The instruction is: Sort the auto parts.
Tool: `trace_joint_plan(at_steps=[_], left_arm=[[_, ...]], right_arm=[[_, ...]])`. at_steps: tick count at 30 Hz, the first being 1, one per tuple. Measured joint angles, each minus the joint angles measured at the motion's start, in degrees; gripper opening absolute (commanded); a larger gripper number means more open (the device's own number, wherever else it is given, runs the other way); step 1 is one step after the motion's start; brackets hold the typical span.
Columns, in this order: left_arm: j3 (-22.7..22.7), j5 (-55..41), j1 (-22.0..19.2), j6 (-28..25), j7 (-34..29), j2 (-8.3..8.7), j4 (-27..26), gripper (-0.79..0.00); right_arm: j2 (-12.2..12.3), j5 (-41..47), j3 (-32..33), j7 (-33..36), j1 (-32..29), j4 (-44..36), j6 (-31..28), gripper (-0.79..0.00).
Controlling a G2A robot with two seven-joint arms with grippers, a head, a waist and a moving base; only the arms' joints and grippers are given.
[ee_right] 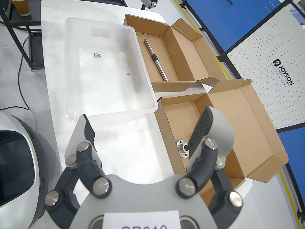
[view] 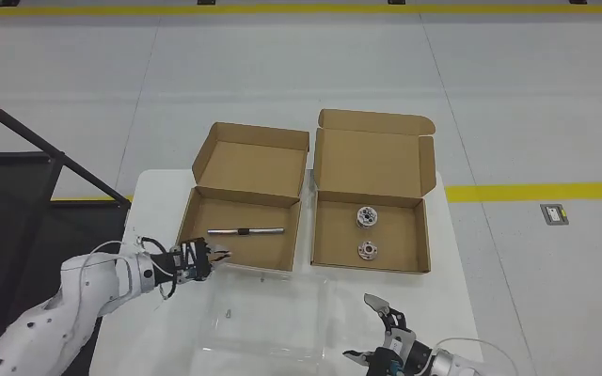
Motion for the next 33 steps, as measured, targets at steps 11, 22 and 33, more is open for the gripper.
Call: trace_joint_plan(at_steps=[11, 22, 33], left_arm=[[13.33, -2.82, -15.95, 0.04, -11.23, -8.61, 16.09, -0.785], [14.85, -3.80, -17.99, 0.32, -11.50, -9.92, 19.47, -0.785], [18.97, -11.38, -23.47, 1.92, -19.09, -15.34, 28.73, -0.785]], right_arm=[[0.00, 0.00, 0.00, 0.00, 0.00, 0.00, 0.00, 0.000], [0.00, 0.00, 0.00, 0.00, 0.00, 0.00, 0.00, 0.000], [0.00, 0.00, 0.00, 0.00, 0.00, 0.00, 0.00, 0.000]])
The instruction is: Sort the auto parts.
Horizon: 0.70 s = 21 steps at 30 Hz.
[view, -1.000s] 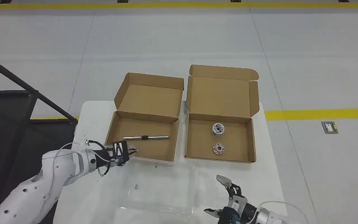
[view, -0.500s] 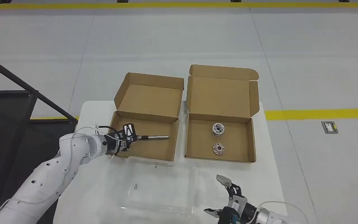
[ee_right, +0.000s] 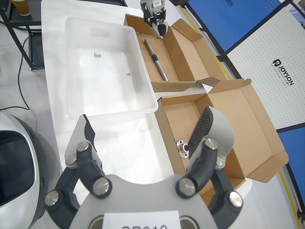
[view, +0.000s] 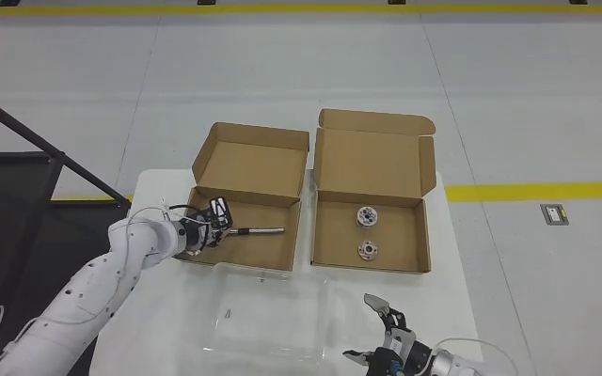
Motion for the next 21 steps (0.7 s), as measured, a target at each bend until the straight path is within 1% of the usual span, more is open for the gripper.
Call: trace_joint_plan(at_steps=[2, 6, 9, 10, 11, 12, 16, 17, 19, 21], left_arm=[[1.77, 0.02, -1.94, 0.09, -0.50, -1.62, 2.86, -0.785], [5.88, 1.12, -5.78, 1.18, -1.19, -5.57, 9.44, -0.785], [8.15, 1.80, -7.77, 1.93, -0.58, -8.15, 13.84, -0.785], [8.73, 2.15, -8.25, 2.13, -0.30, -8.83, 15.07, -0.763], [9.26, 2.58, -8.70, 2.43, -0.08, -9.47, 16.24, -0.702], [9.88, 3.08, -9.20, 2.84, 0.30, -10.28, 17.68, -0.668], [11.27, 4.08, -10.59, 3.28, 1.89, -12.50, 21.95, -0.508], [11.48, 4.29, -10.90, 3.29, 2.27, -12.92, 22.84, -0.480], [11.83, 4.84, -11.59, 3.33, 3.24, -13.76, 24.76, -0.459], [11.99, 5.44, -12.14, 3.62, 4.47, -14.36, 26.33, -0.409]], right_arm=[[0.00, 0.00, 0.00, 0.00, 0.00, 0.00, 0.00, 0.000], [0.00, 0.00, 0.00, 0.00, 0.00, 0.00, 0.00, 0.000], [0.00, 0.00, 0.00, 0.00, 0.00, 0.00, 0.00, 0.000], [0.00, 0.00, 0.00, 0.00, 0.00, 0.00, 0.00, 0.000], [0.00, 0.00, 0.00, 0.00, 0.00, 0.00, 0.00, 0.000], [0.00, 0.00, 0.00, 0.00, 0.00, 0.00, 0.00, 0.000], [0.00, 0.00, 0.00, 0.00, 0.00, 0.00, 0.00, 0.000], [0.00, 0.00, 0.00, 0.00, 0.00, 0.00, 0.00, 0.000], [0.00, 0.00, 0.00, 0.00, 0.00, 0.00, 0.00, 0.000], [0.00, 0.00, 0.00, 0.00, 0.00, 0.00, 0.00, 0.000]])
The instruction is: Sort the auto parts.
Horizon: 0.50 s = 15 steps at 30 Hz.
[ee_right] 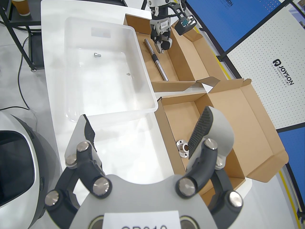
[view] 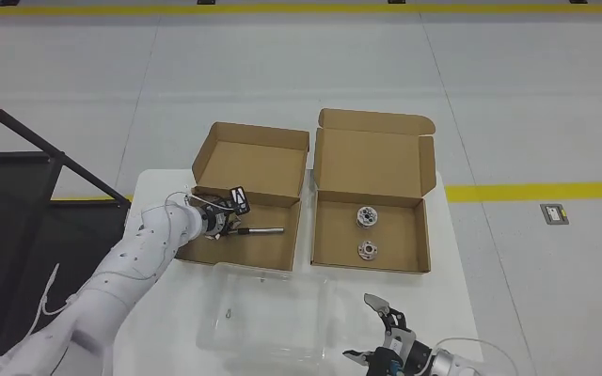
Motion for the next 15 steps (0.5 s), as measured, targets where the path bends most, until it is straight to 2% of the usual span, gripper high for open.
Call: trace_joint_plan(at_steps=[4, 8, 11, 15], left_arm=[[-0.01, 1.21, -0.74, 0.17, 2.75, -0.56, 1.86, -0.397], [-0.42, 3.22, -0.87, 0.80, 7.42, -0.15, 1.45, -0.400], [-0.85, 6.03, -0.48, 1.03, 11.18, 1.02, -0.49, -0.400], [-1.98, 10.87, 1.15, -0.12, 15.31, 3.82, -5.94, -0.403]], right_arm=[[0.00, 0.00, 0.00, 0.00, 0.00, 0.00, 0.00, 0.000], [0.00, 0.00, 0.00, 0.00, 0.00, 0.00, 0.00, 0.000], [0.00, 0.00, 0.00, 0.00, 0.00, 0.00, 0.00, 0.000], [0.00, 0.00, 0.00, 0.00, 0.00, 0.00, 0.00, 0.000]])
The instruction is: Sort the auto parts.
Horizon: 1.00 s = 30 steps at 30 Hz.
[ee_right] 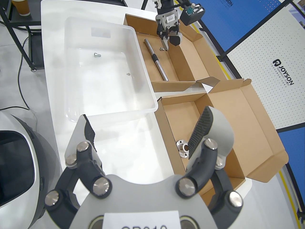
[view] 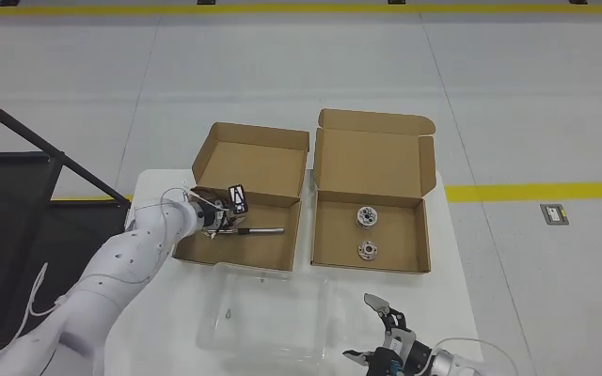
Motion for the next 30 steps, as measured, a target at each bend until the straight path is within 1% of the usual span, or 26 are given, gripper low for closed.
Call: trace_joint_plan(at_steps=[2, 5, 6, 8, 11, 13, 14, 15, 16, 18, 21, 24, 25, 30], left_arm=[[-0.89, 1.93, 1.34, -0.83, 1.42, 1.59, -3.44, -0.403], [-3.16, 5.50, 4.48, -1.79, 3.07, 4.81, -10.84, -0.406], [-4.36, 6.99, 6.03, -2.21, 3.17, 6.25, -14.35, -0.400], [-6.54, 9.11, 8.69, -3.25, 2.75, 8.52, -20.19, -0.394], [-12.05, 11.45, 14.52, -5.24, -0.52, 12.69, -31.84, -0.317], [-15.57, 11.81, 18.21, -5.81, -3.01, 14.72, -38.30, -0.314], [-17.37, 11.80, 20.13, -5.98, -4.21, 15.64, -41.39, -0.289], [-19.73, 11.74, 22.71, -6.23, -5.66, 16.76, -45.31, -0.243], [-21.42, 11.73, 24.61, -6.52, -6.56, 17.53, -48.09, -0.206], [-24.99, 11.96, 28.83, -7.91, -7.75, 19.10, -53.97, 0.000], [-28.98, 13.58, 34.03, -11.56, -7.73, 20.99, -60.94, 0.000], [-33.23, 13.02, 38.01, -13.57, -8.73, 22.24, -64.65, 0.000], [-33.84, 12.83, 38.33, -13.61, -8.86, 22.32, -64.78, 0.000], [-33.19, 12.89, 38.10, -13.52, -8.82, 22.27, -64.63, 0.000]], right_arm=[[0.00, 0.00, 0.00, 0.00, 0.00, 0.00, 0.00, 0.000], [0.00, 0.00, 0.00, 0.00, 0.00, 0.00, 0.00, 0.000], [0.00, 0.00, 0.00, 0.00, 0.00, 0.00, 0.00, 0.000], [0.00, 0.00, 0.00, 0.00, 0.00, 0.00, 0.00, 0.000], [0.00, 0.00, 0.00, 0.00, 0.00, 0.00, 0.00, 0.000], [0.00, 0.00, 0.00, 0.00, 0.00, 0.00, 0.00, 0.000], [0.00, 0.00, 0.00, 0.00, 0.00, 0.00, 0.00, 0.000], [0.00, 0.00, 0.00, 0.00, 0.00, 0.00, 0.00, 0.000], [0.00, 0.00, 0.00, 0.00, 0.00, 0.00, 0.00, 0.000], [0.00, 0.00, 0.00, 0.00, 0.00, 0.00, 0.00, 0.000], [0.00, 0.00, 0.00, 0.00, 0.00, 0.00, 0.00, 0.000], [0.00, 0.00, 0.00, 0.00, 0.00, 0.00, 0.00, 0.000], [0.00, 0.00, 0.00, 0.00, 0.00, 0.00, 0.00, 0.000], [0.00, 0.00, 0.00, 0.00, 0.00, 0.00, 0.00, 0.000]])
